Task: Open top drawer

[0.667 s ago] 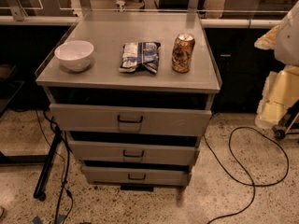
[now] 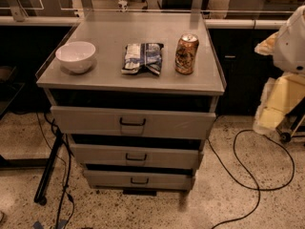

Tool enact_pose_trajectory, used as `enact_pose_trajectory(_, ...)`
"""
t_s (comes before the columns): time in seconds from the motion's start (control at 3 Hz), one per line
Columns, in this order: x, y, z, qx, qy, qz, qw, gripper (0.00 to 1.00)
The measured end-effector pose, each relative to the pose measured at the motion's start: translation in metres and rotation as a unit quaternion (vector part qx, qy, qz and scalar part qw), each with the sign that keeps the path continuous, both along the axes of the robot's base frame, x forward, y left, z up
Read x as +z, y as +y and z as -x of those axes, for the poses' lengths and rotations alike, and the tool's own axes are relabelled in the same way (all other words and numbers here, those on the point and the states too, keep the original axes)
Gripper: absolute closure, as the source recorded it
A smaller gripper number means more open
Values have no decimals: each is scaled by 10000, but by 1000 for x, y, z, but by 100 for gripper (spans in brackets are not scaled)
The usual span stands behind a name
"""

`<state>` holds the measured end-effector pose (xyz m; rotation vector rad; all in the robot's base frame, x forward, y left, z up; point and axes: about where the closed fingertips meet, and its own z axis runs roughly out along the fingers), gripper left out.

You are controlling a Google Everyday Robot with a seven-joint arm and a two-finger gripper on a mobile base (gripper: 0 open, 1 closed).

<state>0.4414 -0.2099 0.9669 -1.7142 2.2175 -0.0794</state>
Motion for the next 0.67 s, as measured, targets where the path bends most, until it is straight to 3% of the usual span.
enact_pose_trajectory(0.33,-23,20,-4,28,119,-229,9997,0)
enact_pose_trajectory(0.67,-23,20,-4,29,114,-229,9997,0)
